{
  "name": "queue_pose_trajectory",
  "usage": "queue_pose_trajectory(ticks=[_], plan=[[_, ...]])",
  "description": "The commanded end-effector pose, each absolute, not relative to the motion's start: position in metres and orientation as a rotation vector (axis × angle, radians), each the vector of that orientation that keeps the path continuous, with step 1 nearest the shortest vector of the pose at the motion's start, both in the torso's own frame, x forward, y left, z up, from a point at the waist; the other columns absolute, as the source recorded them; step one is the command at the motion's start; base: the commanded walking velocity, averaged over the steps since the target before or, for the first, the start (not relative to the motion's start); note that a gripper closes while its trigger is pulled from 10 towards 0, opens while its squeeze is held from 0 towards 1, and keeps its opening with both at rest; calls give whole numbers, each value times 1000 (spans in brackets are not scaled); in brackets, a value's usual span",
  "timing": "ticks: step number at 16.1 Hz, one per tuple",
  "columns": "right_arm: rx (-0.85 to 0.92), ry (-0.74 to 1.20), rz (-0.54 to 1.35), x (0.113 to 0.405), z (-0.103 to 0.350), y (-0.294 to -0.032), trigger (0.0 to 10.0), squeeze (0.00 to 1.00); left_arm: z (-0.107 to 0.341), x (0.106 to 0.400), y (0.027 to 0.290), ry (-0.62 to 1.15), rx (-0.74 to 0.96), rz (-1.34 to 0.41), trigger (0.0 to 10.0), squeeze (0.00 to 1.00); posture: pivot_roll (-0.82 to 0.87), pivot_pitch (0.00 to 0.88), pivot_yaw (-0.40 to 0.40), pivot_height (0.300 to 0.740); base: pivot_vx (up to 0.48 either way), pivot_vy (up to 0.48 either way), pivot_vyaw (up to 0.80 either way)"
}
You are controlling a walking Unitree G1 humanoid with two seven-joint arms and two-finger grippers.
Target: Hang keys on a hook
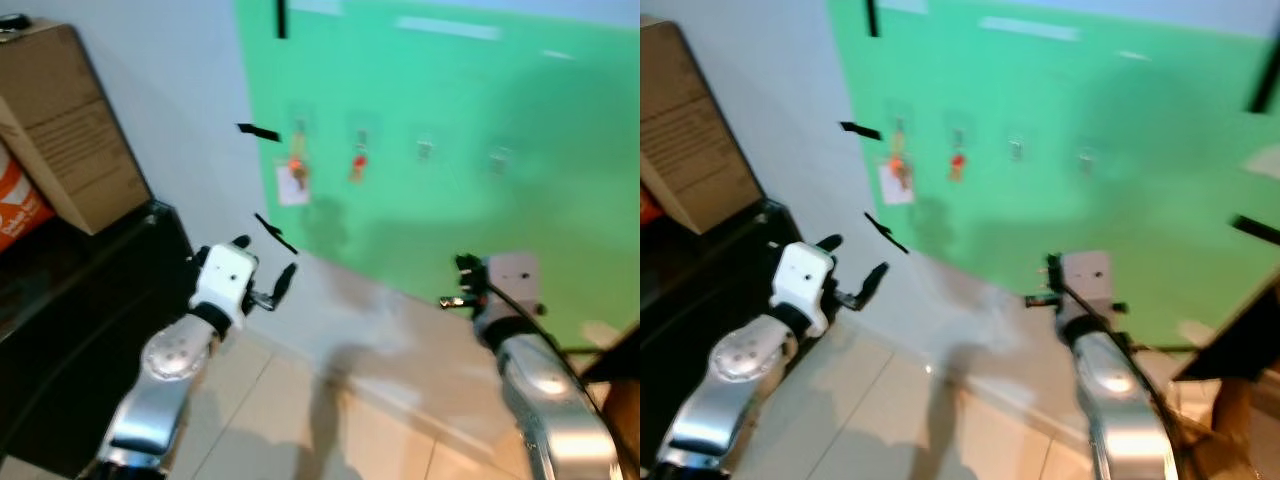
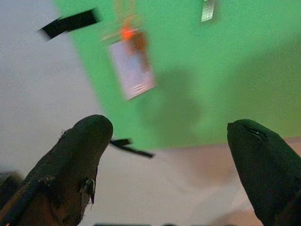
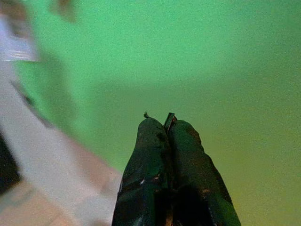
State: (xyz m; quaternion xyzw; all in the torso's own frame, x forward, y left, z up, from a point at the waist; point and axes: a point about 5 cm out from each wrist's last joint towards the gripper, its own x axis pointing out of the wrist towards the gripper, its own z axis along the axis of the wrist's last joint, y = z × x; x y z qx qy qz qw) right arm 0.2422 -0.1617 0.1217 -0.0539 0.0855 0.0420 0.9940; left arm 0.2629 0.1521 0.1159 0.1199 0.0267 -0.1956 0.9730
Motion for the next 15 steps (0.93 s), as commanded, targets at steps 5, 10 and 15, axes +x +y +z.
queue_pose_trajectory(ticks=[5, 10, 15], plan=[[-77, 46, 192, 244, 144, -148, 10000, 0, 119, 266, 153, 58, 263, -418, 10000, 490, -128, 0, 48, 732, 300, 0, 160], [-9, -47, 229, 250, 165, -148, 10000, 0, 121, 268, 151, 56, 276, -464, 10000, 463, -128, 0, 57, 732, 177, 0, 160], [110, -98, 420, 248, 186, -145, 10000, 0, 125, 270, 140, 54, 284, -687, 10000, 471, -125, 0, 52, 732, 0, 0, 0]])
